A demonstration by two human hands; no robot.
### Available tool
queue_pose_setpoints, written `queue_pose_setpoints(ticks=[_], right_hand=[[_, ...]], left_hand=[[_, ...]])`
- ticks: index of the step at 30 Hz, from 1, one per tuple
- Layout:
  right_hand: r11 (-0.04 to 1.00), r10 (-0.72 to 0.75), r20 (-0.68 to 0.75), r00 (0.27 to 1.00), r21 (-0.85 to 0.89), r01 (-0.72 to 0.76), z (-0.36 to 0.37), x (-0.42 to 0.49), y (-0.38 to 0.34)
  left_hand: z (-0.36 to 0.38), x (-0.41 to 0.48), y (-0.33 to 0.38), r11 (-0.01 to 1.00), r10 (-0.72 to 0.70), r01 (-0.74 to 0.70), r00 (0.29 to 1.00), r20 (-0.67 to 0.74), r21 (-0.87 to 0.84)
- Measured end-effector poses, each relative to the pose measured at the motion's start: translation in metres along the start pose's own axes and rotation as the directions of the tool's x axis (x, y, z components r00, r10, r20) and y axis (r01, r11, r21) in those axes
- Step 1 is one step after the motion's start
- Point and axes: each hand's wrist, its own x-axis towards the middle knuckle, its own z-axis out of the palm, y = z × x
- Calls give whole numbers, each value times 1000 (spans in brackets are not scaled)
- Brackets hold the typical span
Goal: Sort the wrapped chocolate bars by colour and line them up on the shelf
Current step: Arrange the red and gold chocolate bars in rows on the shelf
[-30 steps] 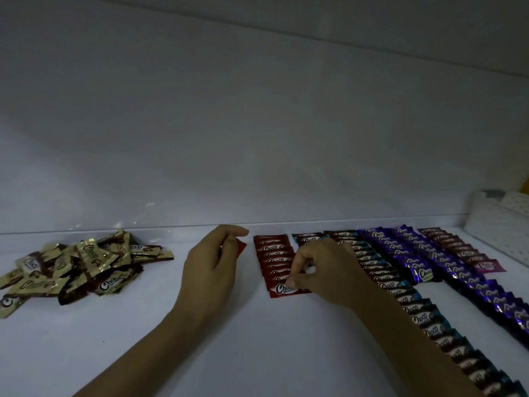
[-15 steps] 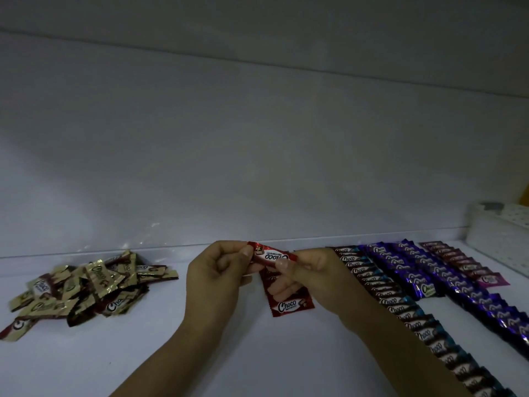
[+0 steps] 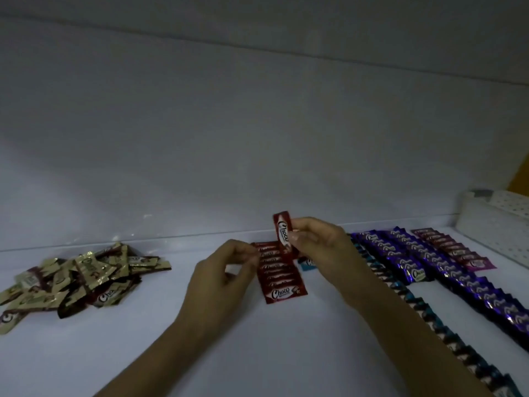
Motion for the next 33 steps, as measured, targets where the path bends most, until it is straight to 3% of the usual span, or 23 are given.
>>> queue_pose_setpoints(ticks=[1,3,6,9,21,28,33], right_hand=[[973,-60,-1,998,-224,58,-6,1,0],[874,-45,99,994,-479,87,-17,1,0],[833,93,279,956,-548,78,-22,-2,2],[776,142,335,931,-622,105,-17,-2,7],[625,24,309,951,-747,227,-6,0,12],[634,59,308,950,-747,203,-5,3,17],[716,125,319,939,-685,137,-9,3,19]], left_hand=[[-2,0,-7,982,11,-10,1000,-6,187],[-6,3,-17,944,-20,23,1000,-15,330],[-4,9,-23,931,-81,73,997,9,358],[-1,9,-26,902,-100,69,994,52,426],[2,11,-30,833,-83,-33,980,183,553],[3,11,-33,820,-60,-63,979,196,568],[3,11,-37,825,-39,-79,980,197,560]])
